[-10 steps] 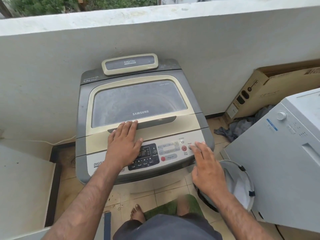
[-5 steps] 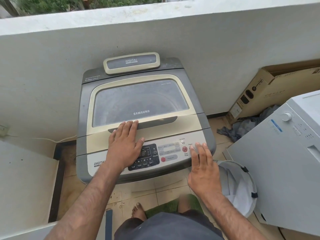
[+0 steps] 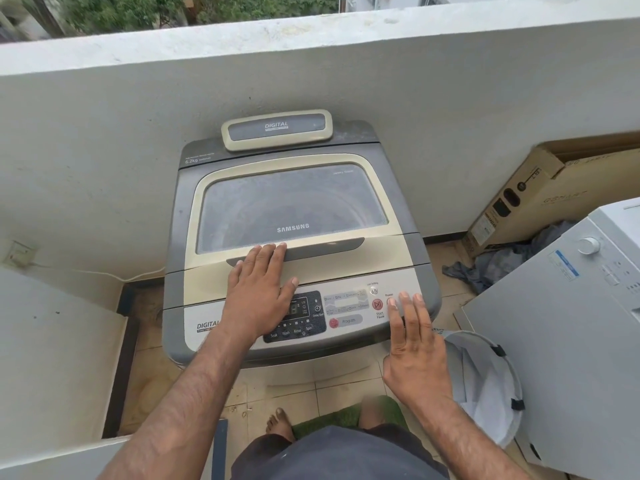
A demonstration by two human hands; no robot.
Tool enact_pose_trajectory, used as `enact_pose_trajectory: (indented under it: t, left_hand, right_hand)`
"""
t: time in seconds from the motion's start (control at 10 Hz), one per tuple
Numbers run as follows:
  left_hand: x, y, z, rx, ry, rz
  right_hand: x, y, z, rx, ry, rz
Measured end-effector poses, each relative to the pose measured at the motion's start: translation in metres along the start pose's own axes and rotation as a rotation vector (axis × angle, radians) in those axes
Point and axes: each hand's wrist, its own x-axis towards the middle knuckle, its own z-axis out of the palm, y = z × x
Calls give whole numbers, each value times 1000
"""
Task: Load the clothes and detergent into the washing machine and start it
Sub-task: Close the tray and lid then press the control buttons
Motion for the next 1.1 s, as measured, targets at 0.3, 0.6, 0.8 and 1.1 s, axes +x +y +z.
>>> enact_pose_trajectory:
  t: [0.3,0.6,0.8,1.1]
  left_hand:
    - [0,-1,-2,4,-24,4]
    - [1,-3,1,13,-17,9]
    - [1,-2,1,-6,-21,9]
    - [4,-8,-8,-50,-47,17]
  right_hand:
    - [-3,3,-14,110,83,-6]
    - [-21,-23,-31,110,44,-84]
    - [-33,-40,-24,95,42,-164]
    - [-25,-56,-40,84,-148,-215]
